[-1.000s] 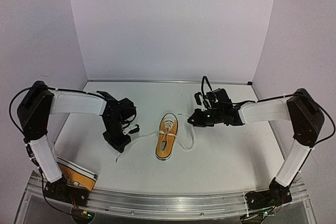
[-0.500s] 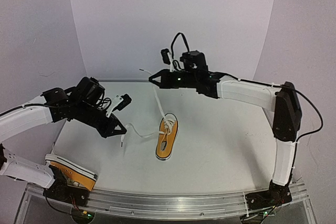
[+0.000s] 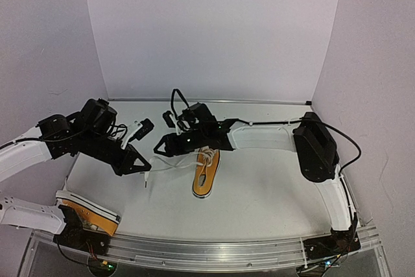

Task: Tie the shoes

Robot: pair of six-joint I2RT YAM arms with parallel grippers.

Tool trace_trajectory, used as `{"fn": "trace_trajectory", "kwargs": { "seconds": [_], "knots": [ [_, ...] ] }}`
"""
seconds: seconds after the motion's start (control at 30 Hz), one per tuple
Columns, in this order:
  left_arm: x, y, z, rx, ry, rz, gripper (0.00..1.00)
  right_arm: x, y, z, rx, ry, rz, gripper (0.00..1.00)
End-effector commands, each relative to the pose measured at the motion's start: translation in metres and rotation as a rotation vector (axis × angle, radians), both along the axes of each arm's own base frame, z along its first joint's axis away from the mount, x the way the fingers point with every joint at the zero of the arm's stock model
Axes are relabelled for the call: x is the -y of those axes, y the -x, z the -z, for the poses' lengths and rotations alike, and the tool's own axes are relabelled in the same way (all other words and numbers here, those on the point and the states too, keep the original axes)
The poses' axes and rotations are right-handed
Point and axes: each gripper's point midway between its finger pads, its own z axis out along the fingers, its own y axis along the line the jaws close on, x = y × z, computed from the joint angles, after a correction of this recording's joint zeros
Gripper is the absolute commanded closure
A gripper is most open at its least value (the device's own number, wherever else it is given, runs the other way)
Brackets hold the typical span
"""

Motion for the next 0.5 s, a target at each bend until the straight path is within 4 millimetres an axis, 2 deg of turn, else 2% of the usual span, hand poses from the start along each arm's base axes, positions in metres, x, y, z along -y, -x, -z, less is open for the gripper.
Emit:
{"fn": "trace_trajectory", "kwargs": {
  "seconds": [0.0,0.07,0.17,0.23,0.3,0.47],
  "knots": [
    [0.012,-0.005,0.012,-0.03,-0.003,0.018,1.0,0.05,-0.019,-0.063,0.086,-0.016,0.06,0.41],
    [0.017,-0.011,0.014,-0.025,-0.002,0.012,1.0,0.077,-0.028,-0.063,0.091,0.009,0.091,0.4],
    [0.03,-0.028,0.012,-0.016,0.032,-0.027,1.0,0.114,-0.039,-0.043,0.077,0.08,0.138,0.47],
    [0.044,-0.04,0.007,-0.02,0.075,-0.053,1.0,0.13,-0.041,-0.025,0.063,0.129,0.154,0.53],
    [0.056,-0.054,0.006,-0.026,0.094,-0.084,1.0,0.135,-0.038,-0.009,0.048,0.168,0.144,0.57],
    [0.071,-0.09,0.014,-0.028,0.071,-0.185,1.0,0.137,-0.036,0.021,0.019,0.223,0.122,0.63]
  ]
}}
